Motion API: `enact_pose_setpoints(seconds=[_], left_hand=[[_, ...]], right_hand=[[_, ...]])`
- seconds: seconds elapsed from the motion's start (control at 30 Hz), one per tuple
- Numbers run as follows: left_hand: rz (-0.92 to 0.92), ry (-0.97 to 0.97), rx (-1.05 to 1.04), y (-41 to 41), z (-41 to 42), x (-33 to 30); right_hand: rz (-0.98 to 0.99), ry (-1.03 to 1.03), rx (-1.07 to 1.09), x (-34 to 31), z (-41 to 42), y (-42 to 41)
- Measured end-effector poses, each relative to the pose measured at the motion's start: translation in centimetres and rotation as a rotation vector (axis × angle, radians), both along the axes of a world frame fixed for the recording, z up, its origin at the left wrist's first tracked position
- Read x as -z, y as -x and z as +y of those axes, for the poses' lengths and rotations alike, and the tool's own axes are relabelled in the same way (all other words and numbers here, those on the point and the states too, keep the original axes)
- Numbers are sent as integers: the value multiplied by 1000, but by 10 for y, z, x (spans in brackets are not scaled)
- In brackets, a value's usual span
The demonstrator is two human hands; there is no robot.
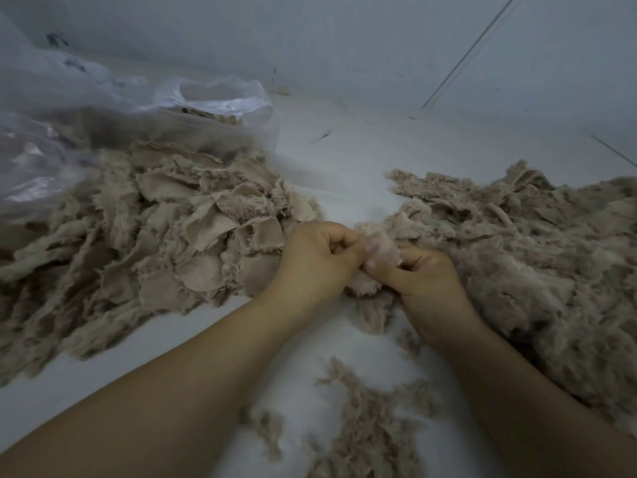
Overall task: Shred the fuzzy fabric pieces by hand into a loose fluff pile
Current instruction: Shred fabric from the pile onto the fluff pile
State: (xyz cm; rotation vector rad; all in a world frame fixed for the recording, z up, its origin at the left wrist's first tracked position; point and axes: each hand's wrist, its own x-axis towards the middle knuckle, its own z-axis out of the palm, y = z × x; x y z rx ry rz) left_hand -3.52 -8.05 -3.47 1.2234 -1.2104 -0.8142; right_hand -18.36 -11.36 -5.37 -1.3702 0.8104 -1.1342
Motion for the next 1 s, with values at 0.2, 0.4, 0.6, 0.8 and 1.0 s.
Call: enact_pose_setpoints(seconds=[0.2,0.4,0.6,0.8,1.0], left_hand=[[194,-104,2,-6,-4,4],[162,-19,26,-4,-5,3],[226,-50,25,-5,-4,3],[182,-85,152,-4,1,0],[208,-40,77,-2,0,1]], right_hand=[[-23,21,-1,0,0,-2],[2,71,3,-3,3,-3],[18,72,-6,-4,4,-1],[-72,-45,29,-5,2,-2],[-212,-147,136,-8,2,-7]])
